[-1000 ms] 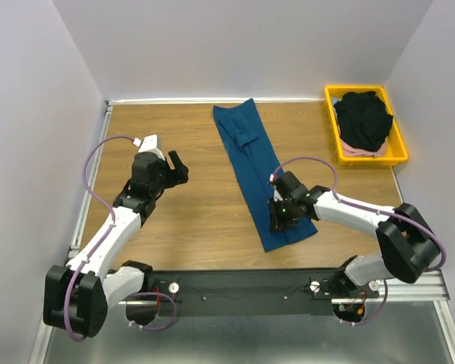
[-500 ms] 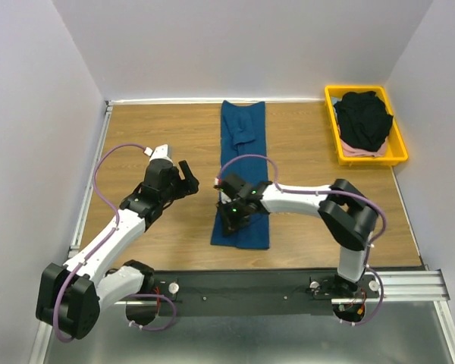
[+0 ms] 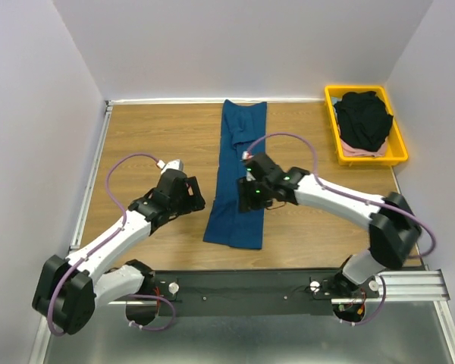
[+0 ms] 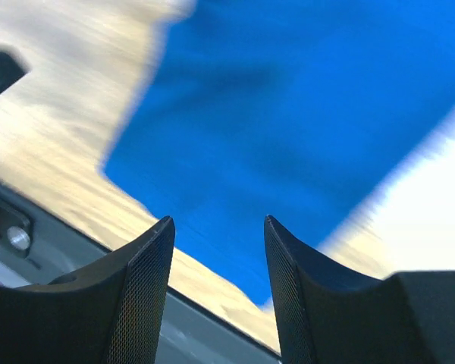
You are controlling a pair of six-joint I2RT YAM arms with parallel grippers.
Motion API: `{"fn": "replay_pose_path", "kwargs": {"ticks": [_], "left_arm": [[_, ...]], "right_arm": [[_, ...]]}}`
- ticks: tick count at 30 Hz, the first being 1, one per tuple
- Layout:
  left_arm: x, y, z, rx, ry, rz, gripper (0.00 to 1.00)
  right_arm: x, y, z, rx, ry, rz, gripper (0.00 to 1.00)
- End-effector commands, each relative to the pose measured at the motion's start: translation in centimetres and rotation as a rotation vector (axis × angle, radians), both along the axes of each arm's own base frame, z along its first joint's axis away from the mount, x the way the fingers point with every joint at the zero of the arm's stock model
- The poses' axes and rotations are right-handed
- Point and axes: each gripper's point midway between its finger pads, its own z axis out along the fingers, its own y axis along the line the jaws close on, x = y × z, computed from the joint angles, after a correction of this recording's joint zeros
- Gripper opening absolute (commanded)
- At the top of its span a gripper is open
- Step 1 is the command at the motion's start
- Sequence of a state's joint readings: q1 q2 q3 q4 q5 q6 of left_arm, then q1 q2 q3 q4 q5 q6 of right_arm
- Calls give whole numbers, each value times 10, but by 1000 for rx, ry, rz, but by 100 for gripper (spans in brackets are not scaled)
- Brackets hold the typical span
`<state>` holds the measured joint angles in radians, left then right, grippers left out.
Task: Fold and stack the t-shirts
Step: Fold the tshirt
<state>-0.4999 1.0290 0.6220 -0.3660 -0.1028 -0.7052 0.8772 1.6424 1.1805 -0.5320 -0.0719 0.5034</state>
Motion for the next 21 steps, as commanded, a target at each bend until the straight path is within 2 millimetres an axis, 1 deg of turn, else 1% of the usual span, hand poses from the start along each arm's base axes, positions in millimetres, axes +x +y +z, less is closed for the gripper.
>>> {"fn": "replay_pose_path", "kwargs": {"ticks": [1,2,3,4,6,7,8,10,14,19,21], "left_arm": [[-28,-16,-30,17,137,-61,84],[-32,-19,-38,24,168,-70,84],[-38,-29,-39,26,179,-101,84],[-41,-33,-46,33,205,-103,84],[-46,-42,-49,36,222,-122,84],[-53,-47,-53,45,234,-142,83],[-55,-50,-57,46,251,-139,81],[-63,-54,-65,58,278,-159,79],[-68,-58,-71,71,293,-162,75],[-63,-60,-61,61,267,-141,74],[-62,-60,-61,62,266,-136,74]], "right_arm": [[-26,-71,-28,-117,100,-174,57],[-34,-74,-32,-107,132,-199,57],[-47,-84,-40,-113,158,-206,57],[-51,-85,-42,-100,169,-221,56],[-61,-90,-45,-84,189,-232,55],[-67,-96,-52,-91,204,-242,55],[-69,-93,-49,-60,206,-248,54],[-75,-94,-53,-51,227,-245,52],[-79,-86,-57,-13,256,-232,50],[-73,-79,-54,18,243,-235,50],[-72,-76,-56,22,244,-229,50]]}}
